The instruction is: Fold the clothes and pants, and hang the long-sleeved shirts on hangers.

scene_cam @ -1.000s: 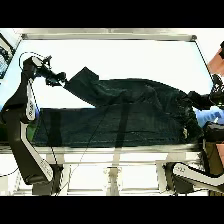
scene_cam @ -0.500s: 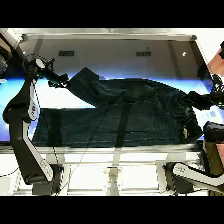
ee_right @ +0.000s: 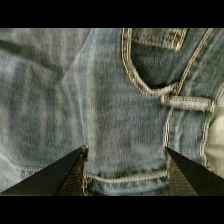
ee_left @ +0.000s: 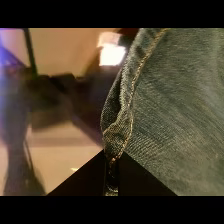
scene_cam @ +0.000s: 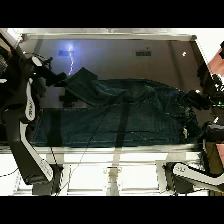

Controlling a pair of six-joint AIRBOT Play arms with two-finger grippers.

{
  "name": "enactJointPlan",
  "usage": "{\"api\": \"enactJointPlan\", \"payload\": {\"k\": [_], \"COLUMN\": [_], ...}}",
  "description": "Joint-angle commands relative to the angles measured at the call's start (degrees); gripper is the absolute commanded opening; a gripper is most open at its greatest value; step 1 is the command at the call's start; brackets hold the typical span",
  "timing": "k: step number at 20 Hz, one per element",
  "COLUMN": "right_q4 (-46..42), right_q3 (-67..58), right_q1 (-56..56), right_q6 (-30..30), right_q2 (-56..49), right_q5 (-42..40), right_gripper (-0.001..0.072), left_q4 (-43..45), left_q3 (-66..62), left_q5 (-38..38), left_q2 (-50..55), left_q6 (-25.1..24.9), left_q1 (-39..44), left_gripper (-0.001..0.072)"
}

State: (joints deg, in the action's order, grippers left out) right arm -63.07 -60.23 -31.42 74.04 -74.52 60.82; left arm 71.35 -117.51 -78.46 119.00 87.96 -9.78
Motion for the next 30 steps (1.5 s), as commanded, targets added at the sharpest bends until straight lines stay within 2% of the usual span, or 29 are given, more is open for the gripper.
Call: {"api": "enactJointPlan", "payload": {"k": [1, 8, 16, 17, 20, 21, 22, 24, 25, 28, 30], "right_q4": [0.37, -9.2, -5.7, -5.7, -5.49, -5.53, -5.33, -3.41, -1.88, 0.76, 0.26], "right_q3": [-1.2, -15.37, -16.33, -16.33, -16.33, -16.33, -16.33, -16.33, -16.33, -18.51, -22.21], "right_q1": [0.04, 0.02, 7.17, 7.82, 8.13, 8.11, 8.13, 8.26, 8.24, 8.2, 8.2], "right_q6": [0.42, 9.46, 9.01, 9.03, 9.92, 9.9, 9.9, 9.86, 9.88, 10.75, 14.05], "right_q2": [-2.47, -15.54, -23.96, -24.41, -24.72, -24.72, -24.72, -24.74, -24.76, -24.76, -24.76], "right_q5": [-2.56, -0.13, -3.45, -4.33, -6.36, -6.36, -6.49, -7.54, -8.37, -11.41, -14.53], "right_gripper": [0.0553, 0.0543, 0.0539, 0.0499, 0.0468, 0.044, 0.0371, 0.0084, 0.0032, 0.003, 0.0029], "left_q4": [6.64, 8.37, 8.39, 8.39, 9.51, 9.66, 9.68, 9.64, 9.64, 9.62, 9.66], "left_q3": [-0.07, -0.04, 3.82, 3.82, 3.82, 3.85, 3.85, 3.85, 3.87, 3.87, 3.87], "left_q5": [-5.09, -11.02, -10.69, -10.69, -10.6, -10.51, -10.45, -10.16, -9.9, -7.98, -5.38], "left_q2": [-5.18, -11.76, -11.63, -11.63, -11.63, -11.63, -11.63, -11.63, -11.63, -11.63, -11.63], "left_q6": [2.78, 3.32, 3.13, 3.13, 2.8, 2.71, 2.71, 2.67, 2.64, 2.05, 2.51], "left_q1": [-4.59, -13.77, -13.51, -13.51, -13.53, -13.53, -13.53, -13.53, -13.53, -13.51, -13.6], "left_gripper": [0.0036, 0.0036, 0.0037, 0.0037, 0.0037, 0.0037, 0.0037, 0.0036, 0.0037, 0.0036, 0.0036]}}
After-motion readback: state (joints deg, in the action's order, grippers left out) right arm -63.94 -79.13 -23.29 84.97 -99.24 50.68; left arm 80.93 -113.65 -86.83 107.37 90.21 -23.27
